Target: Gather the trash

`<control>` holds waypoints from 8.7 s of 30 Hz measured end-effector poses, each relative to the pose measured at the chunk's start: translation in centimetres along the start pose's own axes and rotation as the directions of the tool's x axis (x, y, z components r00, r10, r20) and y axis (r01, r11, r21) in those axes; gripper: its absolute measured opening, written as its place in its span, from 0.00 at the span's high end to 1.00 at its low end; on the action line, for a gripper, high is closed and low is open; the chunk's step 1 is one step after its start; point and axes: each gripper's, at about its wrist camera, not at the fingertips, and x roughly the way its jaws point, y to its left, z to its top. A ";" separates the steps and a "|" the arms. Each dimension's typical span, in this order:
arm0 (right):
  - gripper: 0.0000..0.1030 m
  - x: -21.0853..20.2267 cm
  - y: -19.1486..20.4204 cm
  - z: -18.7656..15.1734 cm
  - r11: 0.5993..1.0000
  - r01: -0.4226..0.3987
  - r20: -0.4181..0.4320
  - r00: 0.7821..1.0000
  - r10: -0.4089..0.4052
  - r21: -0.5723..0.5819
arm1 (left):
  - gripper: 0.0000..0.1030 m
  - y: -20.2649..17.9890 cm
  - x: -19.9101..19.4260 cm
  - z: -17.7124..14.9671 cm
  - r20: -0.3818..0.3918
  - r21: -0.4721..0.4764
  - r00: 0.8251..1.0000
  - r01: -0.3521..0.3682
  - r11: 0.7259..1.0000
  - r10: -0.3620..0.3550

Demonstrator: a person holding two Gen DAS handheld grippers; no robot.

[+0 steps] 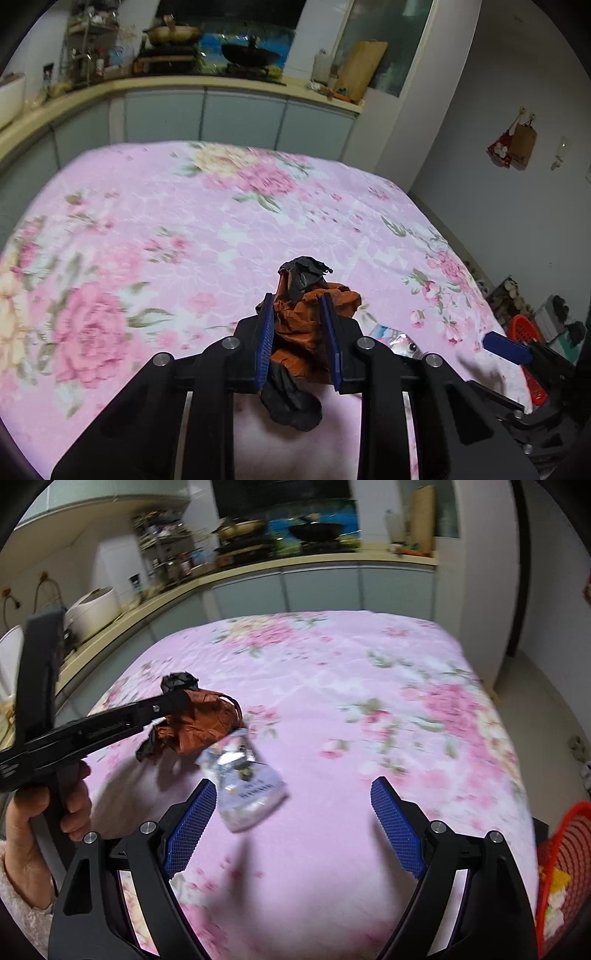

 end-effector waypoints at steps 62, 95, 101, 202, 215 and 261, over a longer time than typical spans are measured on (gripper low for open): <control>0.60 -12.6 -2.8 -1.0 0.996 0.026 0.245 0.968 -0.047 0.086 | 0.78 -10.0 -13.1 -2.5 0.271 0.150 0.958 -0.138 0.979 0.093; 0.60 -19.1 -9.0 -3.6 0.961 0.154 0.304 0.927 -0.221 0.229 | 0.78 -19.5 -12.6 -3.2 0.262 0.286 0.960 0.026 0.958 -0.104; 0.60 -20.3 -10.8 -4.5 0.945 0.187 0.303 0.915 -0.267 0.267 | 0.78 -21.1 -12.1 -3.6 0.247 0.310 0.959 0.059 0.949 -0.140; 0.12 -18.9 -24.0 -12.9 0.754 0.336 0.048 0.899 -0.436 0.564 | 0.16 -32.9 -0.4 -7.0 -0.031 0.383 0.983 0.178 0.907 -0.180; 0.07 -21.2 -17.6 -13.5 0.822 0.354 0.126 0.884 -0.449 0.447 | 0.07 -29.5 -6.3 -8.3 0.075 0.363 0.990 0.081 0.928 -0.116; 0.07 -23.3 -10.7 -16.7 0.861 0.333 0.208 0.877 -0.432 0.384 | 0.07 -24.7 -15.5 -14.3 0.207 0.261 0.978 -0.042 0.965 -0.013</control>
